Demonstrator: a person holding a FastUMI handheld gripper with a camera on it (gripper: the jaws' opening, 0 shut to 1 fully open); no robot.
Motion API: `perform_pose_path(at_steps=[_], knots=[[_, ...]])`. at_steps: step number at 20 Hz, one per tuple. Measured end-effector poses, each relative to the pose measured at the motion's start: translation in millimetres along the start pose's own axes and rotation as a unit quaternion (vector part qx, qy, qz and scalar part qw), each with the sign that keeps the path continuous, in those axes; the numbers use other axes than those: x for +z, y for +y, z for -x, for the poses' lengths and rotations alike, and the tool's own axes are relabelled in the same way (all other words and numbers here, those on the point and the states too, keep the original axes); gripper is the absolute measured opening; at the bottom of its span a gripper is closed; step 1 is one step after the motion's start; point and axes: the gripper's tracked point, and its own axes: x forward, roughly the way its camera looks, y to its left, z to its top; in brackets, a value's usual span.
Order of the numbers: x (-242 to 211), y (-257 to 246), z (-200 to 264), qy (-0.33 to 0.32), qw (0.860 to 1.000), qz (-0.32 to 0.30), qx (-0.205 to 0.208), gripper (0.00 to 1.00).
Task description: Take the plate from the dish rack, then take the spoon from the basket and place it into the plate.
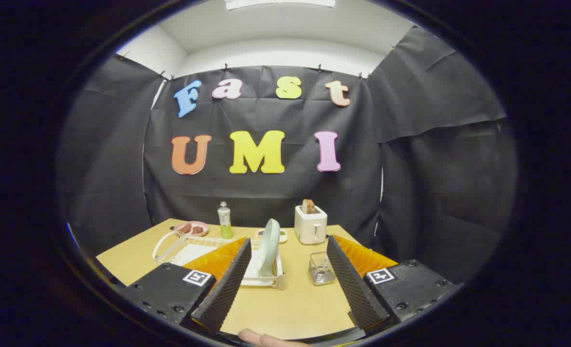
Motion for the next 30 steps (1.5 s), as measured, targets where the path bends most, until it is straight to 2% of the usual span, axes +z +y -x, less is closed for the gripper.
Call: perform_pose_path(at_steps=[9,15,18,24,26,30], knots=[[-6.0,-17.5,-7.8,0.012,1.0,-0.017,-0.012,1.0],[2.5,-15.0,-22.6,0.012,1.0,0.006,-0.009,1.0],[5.2,-8.1,-51.5,0.043,0.999,0.022,0.004,1.0],[28.9,2.8,-133.3,0.095,0.995,0.033,0.0,1.0],[33.3,11.9,-162.9,0.119,0.991,0.057,-0.003,1.0],[29.8,39.4,-214.7,0.183,0.978,0.094,0.023,0.97]])
